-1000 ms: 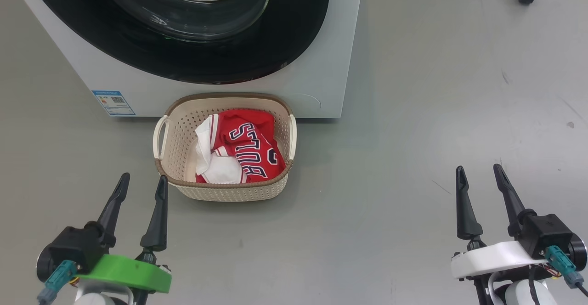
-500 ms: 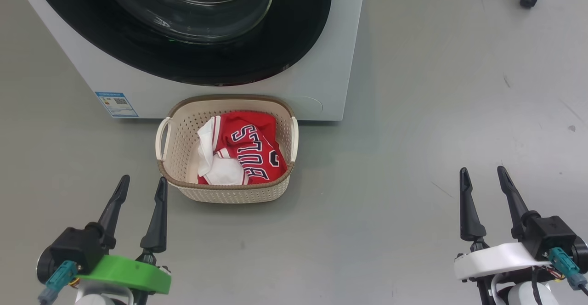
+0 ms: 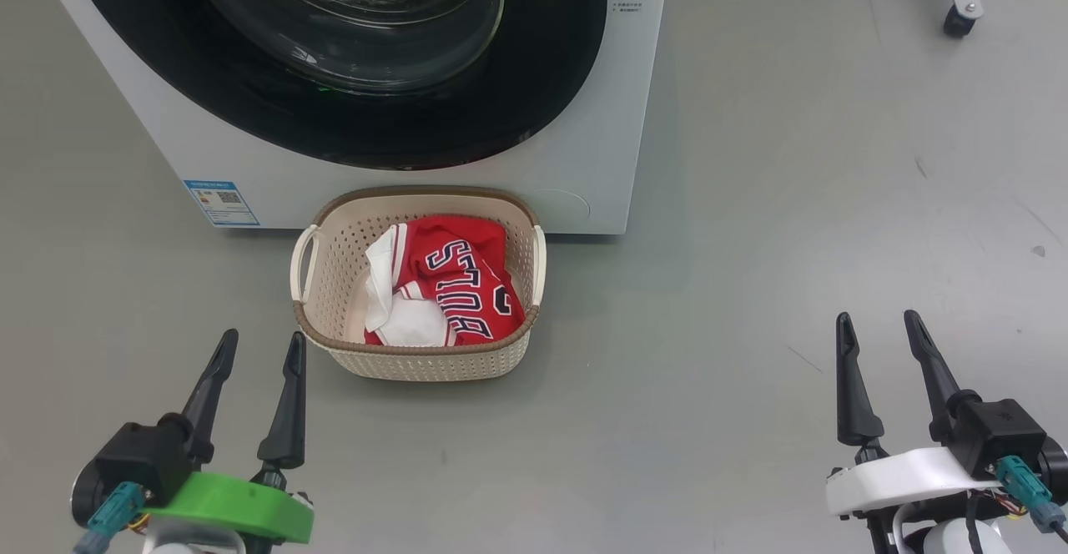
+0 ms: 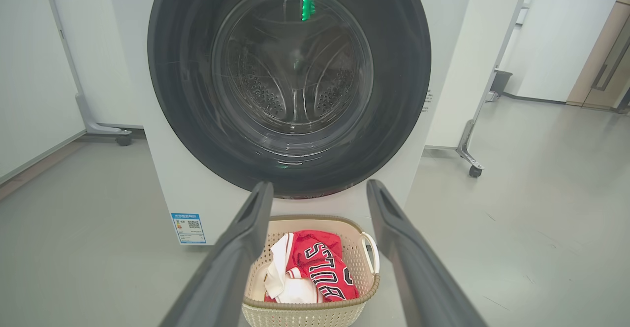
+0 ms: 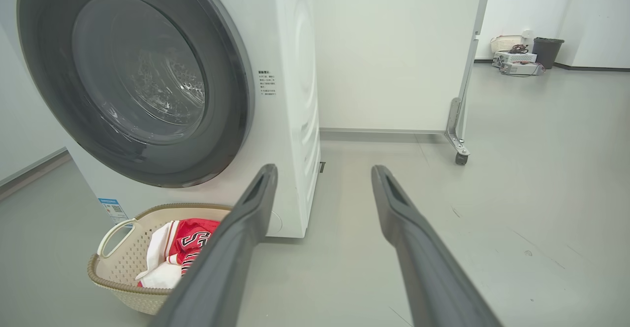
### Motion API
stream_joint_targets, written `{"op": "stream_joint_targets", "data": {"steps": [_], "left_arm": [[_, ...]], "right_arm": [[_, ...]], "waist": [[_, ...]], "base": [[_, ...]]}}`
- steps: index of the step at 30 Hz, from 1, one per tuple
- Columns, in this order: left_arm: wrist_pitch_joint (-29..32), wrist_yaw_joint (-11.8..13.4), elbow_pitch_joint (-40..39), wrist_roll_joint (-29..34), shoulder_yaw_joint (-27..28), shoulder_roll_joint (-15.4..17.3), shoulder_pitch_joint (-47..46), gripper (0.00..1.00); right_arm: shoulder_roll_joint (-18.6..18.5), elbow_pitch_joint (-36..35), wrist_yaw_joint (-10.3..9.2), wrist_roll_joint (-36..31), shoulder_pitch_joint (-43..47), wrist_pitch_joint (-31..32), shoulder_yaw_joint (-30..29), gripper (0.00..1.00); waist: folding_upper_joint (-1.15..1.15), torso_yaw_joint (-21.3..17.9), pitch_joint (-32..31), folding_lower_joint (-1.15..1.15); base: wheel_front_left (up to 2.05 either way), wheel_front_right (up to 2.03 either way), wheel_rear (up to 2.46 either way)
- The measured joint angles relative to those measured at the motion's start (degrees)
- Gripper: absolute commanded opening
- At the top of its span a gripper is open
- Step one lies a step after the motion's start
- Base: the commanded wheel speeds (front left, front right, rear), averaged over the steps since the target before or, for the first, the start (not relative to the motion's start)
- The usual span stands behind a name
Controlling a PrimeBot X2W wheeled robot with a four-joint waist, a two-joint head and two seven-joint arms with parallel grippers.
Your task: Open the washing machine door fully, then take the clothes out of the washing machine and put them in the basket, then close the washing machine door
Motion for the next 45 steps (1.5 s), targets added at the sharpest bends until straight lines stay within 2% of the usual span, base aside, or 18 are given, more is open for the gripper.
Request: {"op": "stream_joint_targets", "data": {"steps": [12,13,20,26,45], "left_arm": [[0.0,0.0,0.2,0.0,-0.3,-0.2,0.6,1.00],[0.0,0.0,0.6,0.0,-0.4,-0.3,0.6,0.00],[0.0,0.0,3.6,-0.2,-1.4,-2.0,1.9,0.00],[0.4,0.0,3.3,-3.8,-1.3,-2.2,2.2,0.00],[3.6,0.0,3.3,-17.0,1.2,-2.8,2.2,0.00]], "right_arm": [[0.0,0.2,0.18,-0.1,0.4,0.0,-0.1,1.00],[0.1,0.5,0.14,0.0,0.4,0.0,-0.1,0.00],[1.0,3.7,0.15,0.3,1.8,0.1,0.2,0.00],[1.0,3.6,0.56,3.6,1.9,0.1,0.9,0.00],[0.9,3.3,1.55,20.8,2.0,3.2,-0.4,0.00]], "waist": [[0.00,-0.2,-0.5,0.00],[0.00,-0.2,-0.5,0.00],[0.00,-0.3,-0.6,0.00],[0.00,-0.4,-0.9,0.00],[0.00,-0.9,-1.9,0.00]], "base": [[0.00,0.00,0.00],[0.00,0.00,0.00],[0.00,0.00,0.00],[0.00,0.00,0.00],[0.00,0.00,0.00]]}}
